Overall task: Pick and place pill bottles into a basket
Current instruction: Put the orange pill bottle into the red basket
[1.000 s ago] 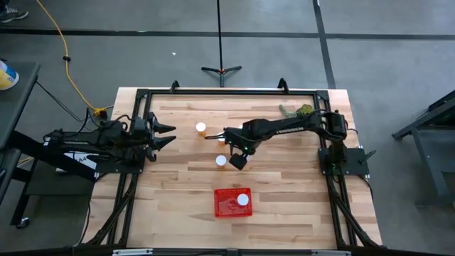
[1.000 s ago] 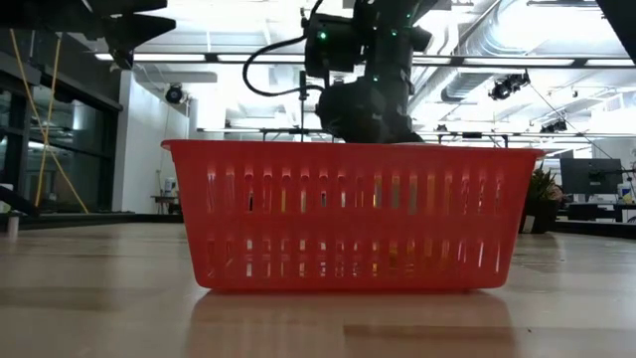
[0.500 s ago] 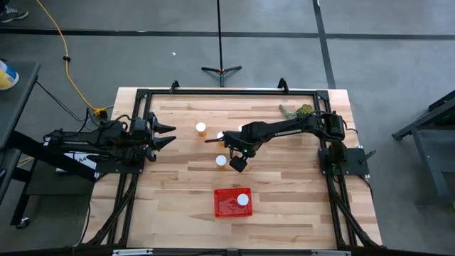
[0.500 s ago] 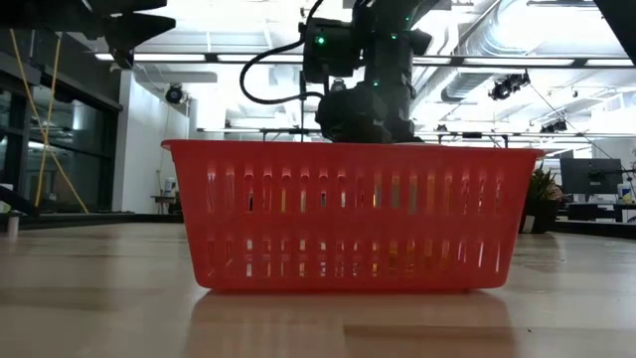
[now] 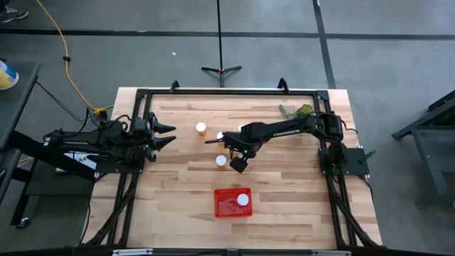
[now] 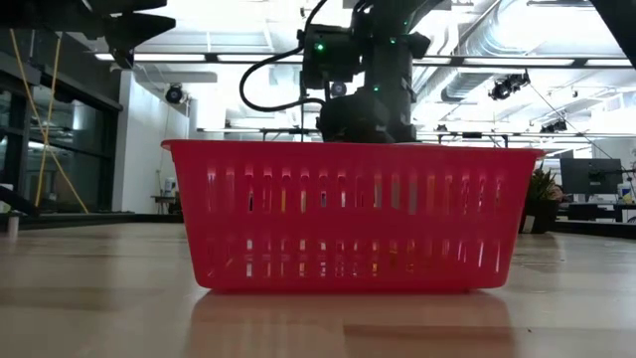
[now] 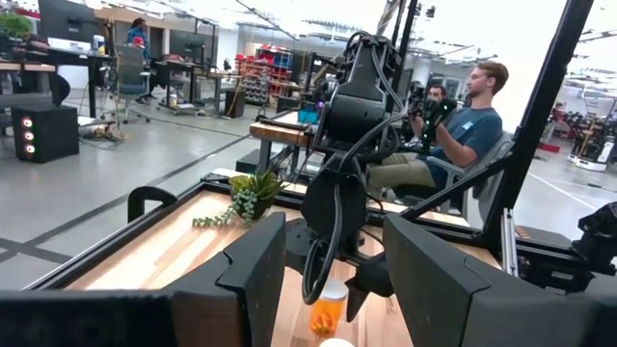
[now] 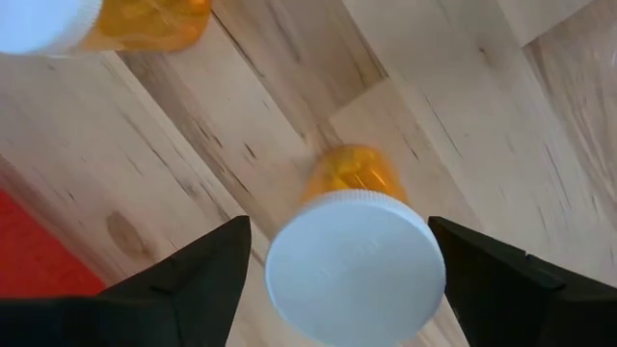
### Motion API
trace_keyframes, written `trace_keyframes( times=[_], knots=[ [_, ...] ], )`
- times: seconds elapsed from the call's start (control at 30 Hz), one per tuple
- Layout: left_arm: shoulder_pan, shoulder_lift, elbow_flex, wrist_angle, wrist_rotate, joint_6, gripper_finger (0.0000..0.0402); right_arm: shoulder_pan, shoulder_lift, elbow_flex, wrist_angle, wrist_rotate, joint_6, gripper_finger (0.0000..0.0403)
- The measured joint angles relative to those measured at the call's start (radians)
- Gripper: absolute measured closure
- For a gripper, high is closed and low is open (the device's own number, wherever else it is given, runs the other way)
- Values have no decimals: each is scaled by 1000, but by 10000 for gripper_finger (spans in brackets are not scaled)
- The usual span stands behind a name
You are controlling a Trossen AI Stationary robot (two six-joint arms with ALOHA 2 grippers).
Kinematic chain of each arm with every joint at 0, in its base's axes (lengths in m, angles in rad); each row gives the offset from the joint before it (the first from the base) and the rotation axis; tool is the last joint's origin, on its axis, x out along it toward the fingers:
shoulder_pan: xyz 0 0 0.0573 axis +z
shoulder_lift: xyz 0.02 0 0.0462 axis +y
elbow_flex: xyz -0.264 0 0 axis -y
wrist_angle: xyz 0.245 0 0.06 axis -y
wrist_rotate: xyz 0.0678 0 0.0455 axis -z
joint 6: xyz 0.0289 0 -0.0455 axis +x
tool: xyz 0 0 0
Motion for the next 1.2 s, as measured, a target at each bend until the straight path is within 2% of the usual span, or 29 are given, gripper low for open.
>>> trace_keyframes(
  times=[0.53, 0.83, 1.0, 1.2],
  knots=[
    [0, 0, 0, 1, 0, 0, 190, 1, 0, 0, 1, -13, -5, 217],
    [0, 0, 0, 2, -5, 25, 190, 33, 0, 45, -5, -39, -15, 193],
    [0, 0, 0, 2, -13, 27, 190, 59, 0, 126, -24, -39, -16, 218],
    [0, 0, 0, 1, -17, 27, 190, 127, 0, 242, -78, -36, 5, 216]
  ],
)
